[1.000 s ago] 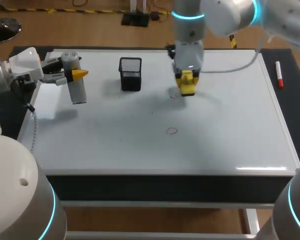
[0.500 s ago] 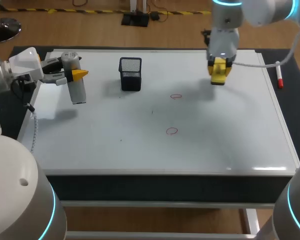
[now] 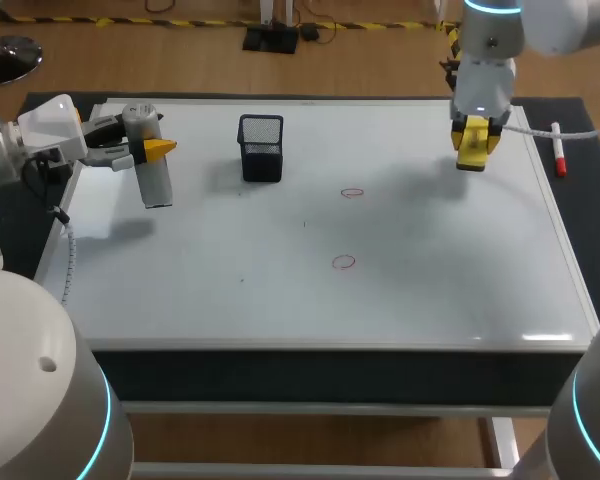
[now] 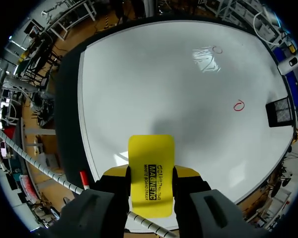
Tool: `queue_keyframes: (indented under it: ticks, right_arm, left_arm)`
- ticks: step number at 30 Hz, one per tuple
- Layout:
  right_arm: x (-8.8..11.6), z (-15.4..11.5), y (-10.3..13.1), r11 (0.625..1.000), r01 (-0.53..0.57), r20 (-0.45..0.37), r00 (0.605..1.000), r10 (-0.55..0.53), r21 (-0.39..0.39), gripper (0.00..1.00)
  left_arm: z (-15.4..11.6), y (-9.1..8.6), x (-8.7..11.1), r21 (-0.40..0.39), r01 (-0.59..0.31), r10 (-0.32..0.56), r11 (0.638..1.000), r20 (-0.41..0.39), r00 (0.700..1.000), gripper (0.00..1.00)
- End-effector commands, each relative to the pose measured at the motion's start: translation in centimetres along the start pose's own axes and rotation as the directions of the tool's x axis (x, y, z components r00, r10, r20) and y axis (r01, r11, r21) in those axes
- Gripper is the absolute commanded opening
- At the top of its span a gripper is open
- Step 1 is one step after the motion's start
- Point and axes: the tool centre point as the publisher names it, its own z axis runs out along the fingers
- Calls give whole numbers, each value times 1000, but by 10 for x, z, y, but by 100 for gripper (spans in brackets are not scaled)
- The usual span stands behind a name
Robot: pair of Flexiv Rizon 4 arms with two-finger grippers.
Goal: Pick up the inspection probe, press it on each red-marked spot on the whiteboard one by one, put down the probe, pick up the eraser, and wipe off all the red marks.
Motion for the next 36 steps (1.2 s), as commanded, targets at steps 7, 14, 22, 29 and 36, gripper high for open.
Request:
queue_keyframes:
  ticks: [7,14,22,29,36]
  right_arm:
    - [2,-2,1,1000,2,0,1000,-2,4,0]
    - [2,-2,1,1000,2,0,1000,-2,4,0]
    - [2,-2,1,1000,2,0,1000,-2,4,0]
    - [2,-2,1,1000,2,0,1000,-2,4,0]
    - [2,-2,1,1000,2,0,1000,-2,4,0]
  left_arm:
    - [0,0,0,3,-2,2,1000,1,1000,0]
    - [40,-18,18,-10,-24,23,1000,-43,999,0]
    - [106,-22,48,29,2,3,1000,-180,984,0]
    - [153,-31,75,4,20,-17,1000,-336,942,0]
    - [189,-34,101,1,31,-28,1000,-458,889,0]
